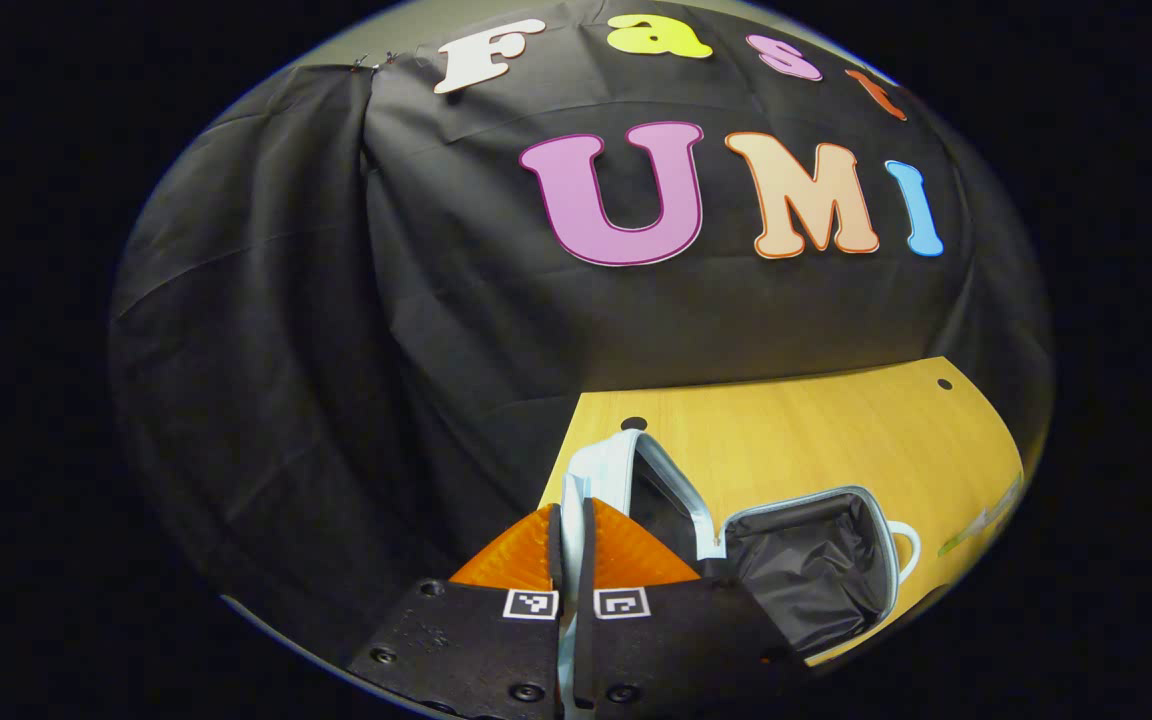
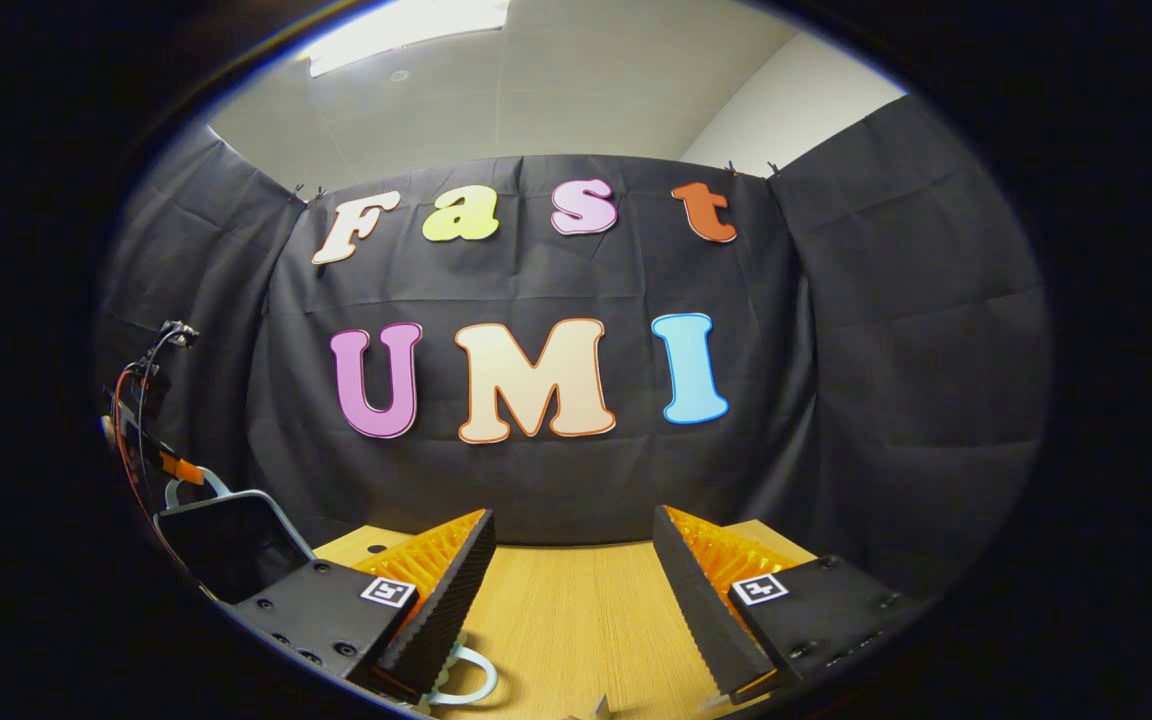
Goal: First open the suitcase, pack the skin care products into it, and then close the suitcase.
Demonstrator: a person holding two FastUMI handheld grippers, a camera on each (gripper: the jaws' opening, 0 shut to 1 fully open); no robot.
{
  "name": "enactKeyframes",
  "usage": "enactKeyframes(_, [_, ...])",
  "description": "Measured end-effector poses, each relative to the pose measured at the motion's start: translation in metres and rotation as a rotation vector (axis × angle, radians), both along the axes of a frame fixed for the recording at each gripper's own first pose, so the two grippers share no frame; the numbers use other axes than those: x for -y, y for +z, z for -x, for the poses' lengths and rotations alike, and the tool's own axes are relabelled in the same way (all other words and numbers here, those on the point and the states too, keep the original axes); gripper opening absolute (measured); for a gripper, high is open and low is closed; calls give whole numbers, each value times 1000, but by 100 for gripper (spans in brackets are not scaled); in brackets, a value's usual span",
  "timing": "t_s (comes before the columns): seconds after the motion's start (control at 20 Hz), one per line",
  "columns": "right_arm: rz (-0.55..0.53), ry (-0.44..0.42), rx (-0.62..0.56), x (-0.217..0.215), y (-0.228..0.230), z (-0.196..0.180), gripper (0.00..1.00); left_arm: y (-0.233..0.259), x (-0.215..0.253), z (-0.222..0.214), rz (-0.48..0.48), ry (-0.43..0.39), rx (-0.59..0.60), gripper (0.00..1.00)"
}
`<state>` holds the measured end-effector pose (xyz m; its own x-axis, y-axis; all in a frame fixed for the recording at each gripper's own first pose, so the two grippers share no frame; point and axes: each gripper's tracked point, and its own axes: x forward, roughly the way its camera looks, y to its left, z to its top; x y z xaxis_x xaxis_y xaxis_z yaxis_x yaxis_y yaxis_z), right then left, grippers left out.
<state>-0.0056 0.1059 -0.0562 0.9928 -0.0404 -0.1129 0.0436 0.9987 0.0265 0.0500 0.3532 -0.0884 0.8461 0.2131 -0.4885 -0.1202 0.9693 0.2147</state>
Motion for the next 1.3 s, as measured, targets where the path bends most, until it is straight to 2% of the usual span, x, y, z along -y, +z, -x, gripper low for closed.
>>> enactKeyframes(0.35, [30,-51,-29,-14,-5,10,100,-63,-78,-1,71,106,-48,0])
enactKeyframes(0.5, [58,-59,-18,-14,-5,11,100,-85,-98,1,87,153,-54,0])
enactKeyframes(0.7, [44,-81,-30,-5,-10,16,100,-114,-116,4,72,216,-65,0])
enactKeyframes(0.8, [54,-86,-32,3,-11,17,100,-116,-134,12,-1,304,-79,8])
enactKeyframes(0.85, [56,-91,-33,8,-11,16,100,-112,-139,10,-19,330,-54,22])
enactKeyframes(0.9, [56,-98,-34,12,-11,15,100,-101,-144,9,-30,352,-17,26])
enactKeyframes(1.1, [42,-105,-33,26,-7,11,98,-39,-120,3,-40,357,178,89])
enactKeyframes(1.15, [46,-97,-34,28,-6,9,98,-24,-108,1,-35,351,228,93])
enactKeyframes(1.2, [54,-91,-27,32,-3,7,96,-10,-93,1,-30,343,273,88])
enactKeyframes(1.25, [62,-82,-21,37,0,5,98,5,-76,1,-24,324,314,93])
enactKeyframes(1.3, [68,-67,-23,40,1,2,98,14,-56,2,-13,296,337,88])
